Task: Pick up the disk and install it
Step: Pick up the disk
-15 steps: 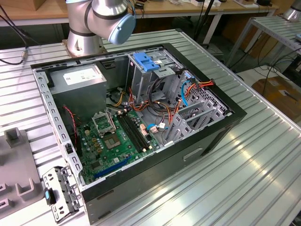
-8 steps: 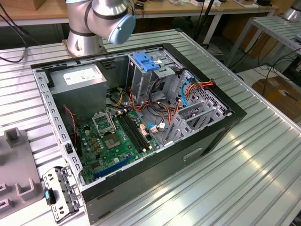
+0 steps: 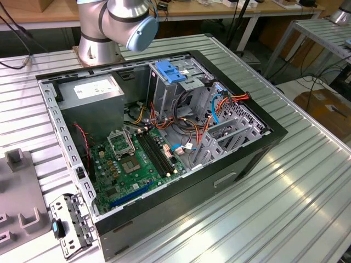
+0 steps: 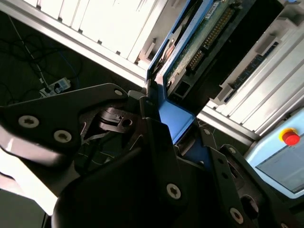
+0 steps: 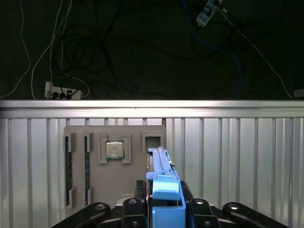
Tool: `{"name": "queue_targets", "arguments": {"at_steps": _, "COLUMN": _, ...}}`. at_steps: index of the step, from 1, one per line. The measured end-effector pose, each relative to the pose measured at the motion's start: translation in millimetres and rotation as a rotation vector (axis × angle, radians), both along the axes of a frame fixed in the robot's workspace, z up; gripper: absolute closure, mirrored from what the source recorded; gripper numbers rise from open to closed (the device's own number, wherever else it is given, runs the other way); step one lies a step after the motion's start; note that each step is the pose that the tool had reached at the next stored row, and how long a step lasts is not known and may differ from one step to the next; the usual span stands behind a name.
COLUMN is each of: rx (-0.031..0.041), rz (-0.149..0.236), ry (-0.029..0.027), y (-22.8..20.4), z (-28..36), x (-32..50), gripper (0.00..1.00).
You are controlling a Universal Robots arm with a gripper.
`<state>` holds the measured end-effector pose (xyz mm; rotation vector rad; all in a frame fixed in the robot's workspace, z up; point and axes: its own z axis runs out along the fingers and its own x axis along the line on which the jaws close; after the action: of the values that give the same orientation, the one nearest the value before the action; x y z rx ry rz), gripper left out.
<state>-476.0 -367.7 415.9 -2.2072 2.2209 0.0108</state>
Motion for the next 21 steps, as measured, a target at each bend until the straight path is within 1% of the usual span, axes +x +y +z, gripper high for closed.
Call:
{"name": "queue_targets", "arguments": {"at_steps": 7, "rx": -0.0006, "rz": 0.000, "ry": 0.0001, "y": 0.0, "z": 6.8, "x": 0.0, "gripper": 0.63}}
{"name": "queue_targets", "arguments": {"at_steps": 9, "rx": -0.0019, "rz": 0.000, "ry": 0.0000, "y": 0.0, "z": 10.6, "x": 0.0, "gripper": 0.63}}
{"name": "queue_targets", "arguments": {"at_steps": 11, "rx": -0.0030, "rz": 0.000, "ry": -0.0001, "y": 0.0, "z": 13.1, "x": 0.0, "gripper": 0.63}}
{"name": "queue_targets", "arguments": {"at_steps": 21, "rx": -0.0031, "rz": 0.000, "ry": 0.0000, "y": 0.0, "z": 23.9, "x": 0.0, "gripper": 0.63}}
